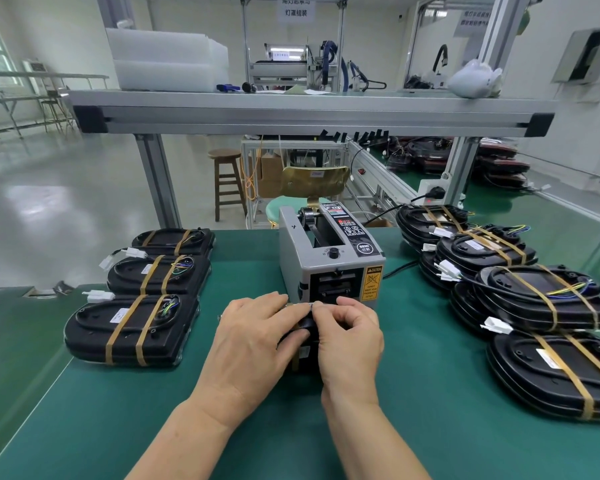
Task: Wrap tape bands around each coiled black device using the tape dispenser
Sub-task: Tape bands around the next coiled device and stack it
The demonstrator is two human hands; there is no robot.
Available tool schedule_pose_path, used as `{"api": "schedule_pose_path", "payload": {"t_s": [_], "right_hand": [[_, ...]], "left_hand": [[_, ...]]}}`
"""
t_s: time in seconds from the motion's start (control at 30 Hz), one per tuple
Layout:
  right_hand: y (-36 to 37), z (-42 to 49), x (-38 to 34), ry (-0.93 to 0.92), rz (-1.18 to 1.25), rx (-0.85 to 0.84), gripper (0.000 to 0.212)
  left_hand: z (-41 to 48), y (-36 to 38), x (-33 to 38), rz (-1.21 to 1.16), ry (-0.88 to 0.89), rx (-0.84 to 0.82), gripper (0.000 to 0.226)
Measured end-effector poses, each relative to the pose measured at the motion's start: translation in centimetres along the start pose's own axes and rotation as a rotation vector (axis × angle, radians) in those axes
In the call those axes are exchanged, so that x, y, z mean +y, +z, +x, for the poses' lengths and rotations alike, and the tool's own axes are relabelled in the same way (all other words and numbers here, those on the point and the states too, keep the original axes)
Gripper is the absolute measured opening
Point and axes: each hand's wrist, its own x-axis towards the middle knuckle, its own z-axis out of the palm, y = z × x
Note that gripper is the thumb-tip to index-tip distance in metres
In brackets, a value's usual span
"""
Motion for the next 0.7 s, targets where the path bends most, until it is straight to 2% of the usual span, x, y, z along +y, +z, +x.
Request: {"api": "schedule_pose_path", "payload": {"t_s": [0.17,0.33,0.53,0.7], "right_hand": [[-0.4,0.3,0.2,-0.021,-0.05,-0.026,0.017],[-1.1,0.7,0.0,-0.063,-0.068,0.05,0.016],[-0.3,0.9,-0.5,-0.016,-0.255,-0.079,0.041],[-0.2,1.0,0.0,-0.063,-0.227,-0.063,0.035]], "left_hand": [[0.0,0.2,-0.1,0.007,0.03,0.023,0.031],[-0.1,0.4,-0.1,0.042,0.041,0.063,0.032],[-0.1,0.2,0.1,-0.013,-0.003,0.039,0.022],[0.0,0.0,0.4,-0.005,-0.078,-0.016,0.031]]}}
